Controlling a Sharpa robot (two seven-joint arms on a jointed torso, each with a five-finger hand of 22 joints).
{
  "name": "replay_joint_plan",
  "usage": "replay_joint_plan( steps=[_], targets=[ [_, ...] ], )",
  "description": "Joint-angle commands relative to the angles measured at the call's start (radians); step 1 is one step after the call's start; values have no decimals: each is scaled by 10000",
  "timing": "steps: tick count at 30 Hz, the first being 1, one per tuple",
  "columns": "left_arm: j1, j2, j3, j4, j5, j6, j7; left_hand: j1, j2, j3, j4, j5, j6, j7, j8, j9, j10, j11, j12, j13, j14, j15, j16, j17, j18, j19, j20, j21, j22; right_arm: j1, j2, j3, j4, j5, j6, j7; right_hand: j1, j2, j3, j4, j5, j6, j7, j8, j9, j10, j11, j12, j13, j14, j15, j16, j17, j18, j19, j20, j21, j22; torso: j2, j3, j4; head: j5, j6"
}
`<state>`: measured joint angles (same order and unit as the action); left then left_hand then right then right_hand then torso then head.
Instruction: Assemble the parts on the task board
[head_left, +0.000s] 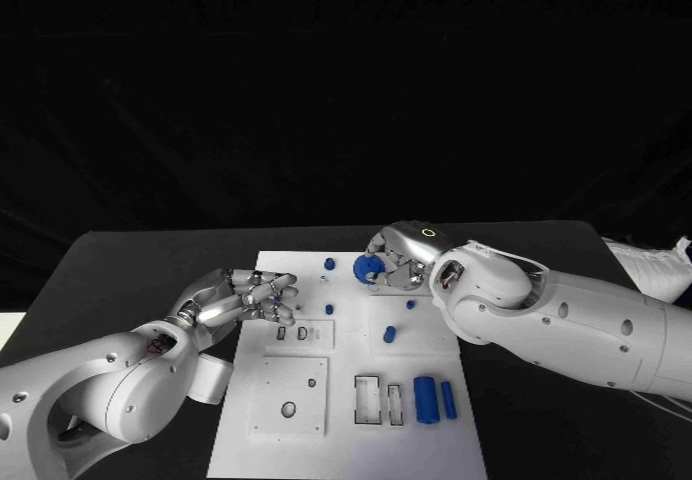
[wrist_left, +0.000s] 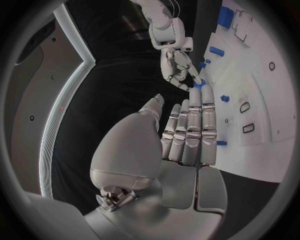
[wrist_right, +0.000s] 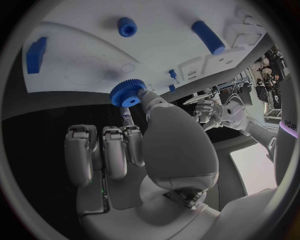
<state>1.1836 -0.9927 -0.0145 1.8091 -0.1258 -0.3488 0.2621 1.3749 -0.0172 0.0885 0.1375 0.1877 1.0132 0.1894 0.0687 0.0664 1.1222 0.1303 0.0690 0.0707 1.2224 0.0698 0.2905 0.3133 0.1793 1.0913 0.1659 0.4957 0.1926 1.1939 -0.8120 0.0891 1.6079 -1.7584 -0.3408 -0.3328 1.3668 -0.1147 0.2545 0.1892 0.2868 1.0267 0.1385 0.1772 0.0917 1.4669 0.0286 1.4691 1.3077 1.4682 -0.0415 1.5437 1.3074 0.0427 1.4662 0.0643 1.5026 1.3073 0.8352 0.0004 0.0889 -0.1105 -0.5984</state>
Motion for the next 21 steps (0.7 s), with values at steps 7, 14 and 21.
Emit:
replay_joint_plan(
  steps=[7, 14, 21],
  targets=[
    [6, -86, 5, 47, 193, 18, 208, 27, 2, 56, -8, -33, 1, 54, -49, -17, -57, 44, -58, -20, -83, -23, 72, 20, -1, -60, 9, 69, 21, 24, 532, -4, 42, -215, -105, -158, -122, -25, 78, 7, 84, 567, -331, -75, -4, 513, -69, 30, 1882, 923, -69, 53, 2142, -106, 419, -76, 33, 1136, 13, 3, -12, 145, -29],
    [6, -111, 5, 69, 205, 21, 227, 31, -1, 60, -13, -34, -6, 56, -51, -18, -66, 46, -60, -22, -88, -21, 75, 27, -1, -65, 10, 73, 23, 14, 1282, -52, -621, -239, -47, -90, -122, -24, 91, -1, 78, 561, -330, -82, -7, 511, -69, 27, 1881, 924, -69, 55, 2147, -104, 416, -76, 30, 1130, 20, 25, -21, 245, -65],
    [6, -98, 6, 71, 207, 29, 235, 31, -1, 60, -13, -34, -6, 56, -51, -18, -66, 46, -60, -22, -88, -21, 75, 27, -1, -65, 10, 73, 23, -48, 1832, -128, -1132, -285, -53, -26, -118, -17, 109, -11, 73, 558, -330, -89, -10, 511, -69, 26, 1881, 926, -69, 58, 2155, -106, 420, -76, 34, 1140, 17, 25, -8, 288, -74]
  ],
)
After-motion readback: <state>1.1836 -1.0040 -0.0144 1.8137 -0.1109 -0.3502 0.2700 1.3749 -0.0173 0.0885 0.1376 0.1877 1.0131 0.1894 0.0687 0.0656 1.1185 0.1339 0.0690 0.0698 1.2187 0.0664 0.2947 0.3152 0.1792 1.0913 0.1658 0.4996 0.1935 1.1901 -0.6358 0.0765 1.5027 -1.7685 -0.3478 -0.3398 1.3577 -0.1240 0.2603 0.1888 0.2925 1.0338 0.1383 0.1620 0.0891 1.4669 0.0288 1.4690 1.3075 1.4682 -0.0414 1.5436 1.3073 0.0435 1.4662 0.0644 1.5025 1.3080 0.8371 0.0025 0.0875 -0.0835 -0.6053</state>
